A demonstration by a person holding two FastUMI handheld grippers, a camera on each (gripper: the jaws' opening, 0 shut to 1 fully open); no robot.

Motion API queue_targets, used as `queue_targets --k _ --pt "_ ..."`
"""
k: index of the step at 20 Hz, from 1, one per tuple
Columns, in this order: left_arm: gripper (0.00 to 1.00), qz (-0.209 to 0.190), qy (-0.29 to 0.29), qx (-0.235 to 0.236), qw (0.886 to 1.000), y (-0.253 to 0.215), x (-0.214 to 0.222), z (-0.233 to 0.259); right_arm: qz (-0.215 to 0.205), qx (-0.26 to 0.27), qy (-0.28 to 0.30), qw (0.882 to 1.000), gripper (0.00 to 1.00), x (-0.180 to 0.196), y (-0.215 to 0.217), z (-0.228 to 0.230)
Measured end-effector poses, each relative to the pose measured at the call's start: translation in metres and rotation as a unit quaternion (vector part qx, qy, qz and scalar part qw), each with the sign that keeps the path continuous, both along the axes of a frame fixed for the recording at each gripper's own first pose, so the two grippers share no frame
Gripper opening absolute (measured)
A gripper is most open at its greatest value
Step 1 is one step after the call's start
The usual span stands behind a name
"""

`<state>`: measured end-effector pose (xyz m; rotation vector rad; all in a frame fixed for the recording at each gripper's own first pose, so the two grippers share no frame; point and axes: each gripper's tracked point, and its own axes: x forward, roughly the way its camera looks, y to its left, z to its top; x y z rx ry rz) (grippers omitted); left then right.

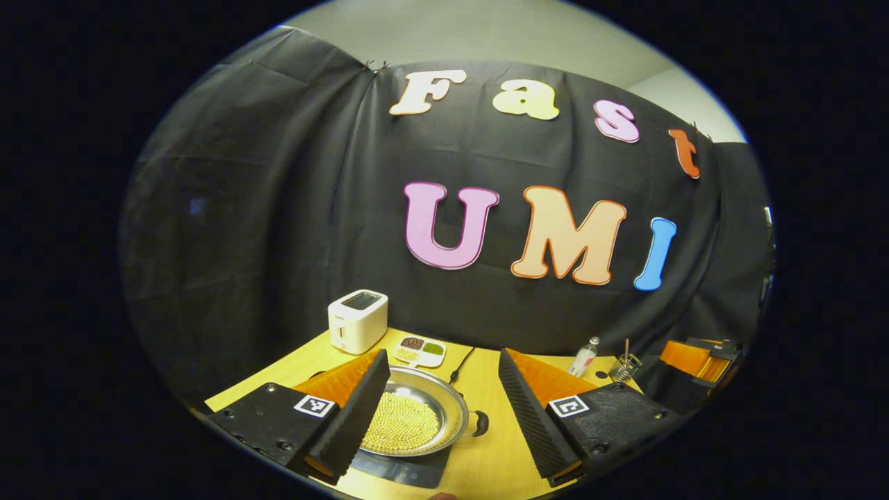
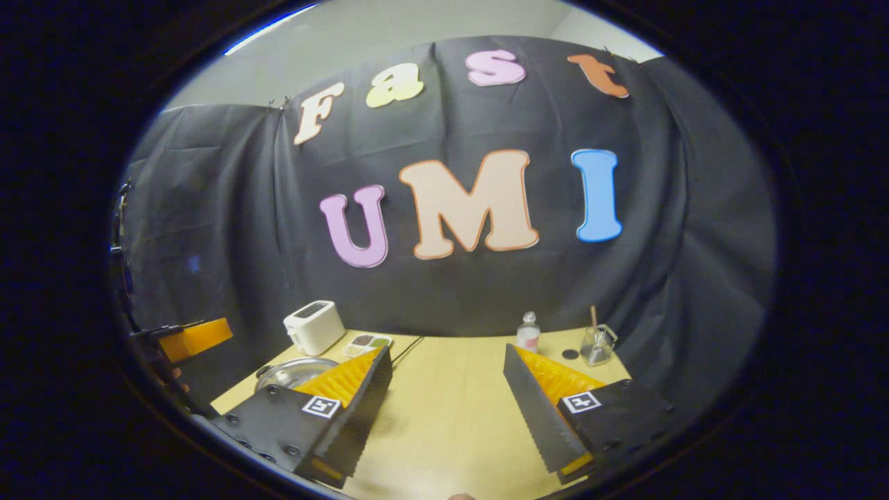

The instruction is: First push the handle of the pot to place it horizontally, then grasp the pot with both hands and set it on the induction cooktop.

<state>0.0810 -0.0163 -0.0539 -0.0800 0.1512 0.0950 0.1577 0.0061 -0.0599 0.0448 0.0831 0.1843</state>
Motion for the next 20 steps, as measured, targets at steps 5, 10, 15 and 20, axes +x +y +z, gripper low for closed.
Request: queue_targets --k 5,10,15,20 --pt "0.93 0.01 -0.036 0.053 0.998 -0.025 -0.005 0.024 -0.04 0.005 -0.048 0.998 0.92 -0.023 -0.043 0.037" --pt "0.93 -0.001 -0.036 0.033 0.999 -0.05 -0.013 0.016 -0.047 -0.005 -0.063 0.997 0.92 -0.049 -0.062 0.057" --pt "0.93 -0.006 -0.043 0.024 0.999 -0.062 -0.018 0.012 -0.043 -0.014 -0.069 0.997 0.92 -0.058 -0.07 0.057" --pt "0.96 -0.022 -0.061 0.008 0.998 -0.074 -0.015 0.016 -0.055 -0.024 -0.064 0.996 0.92 -0.067 -0.083 0.056"
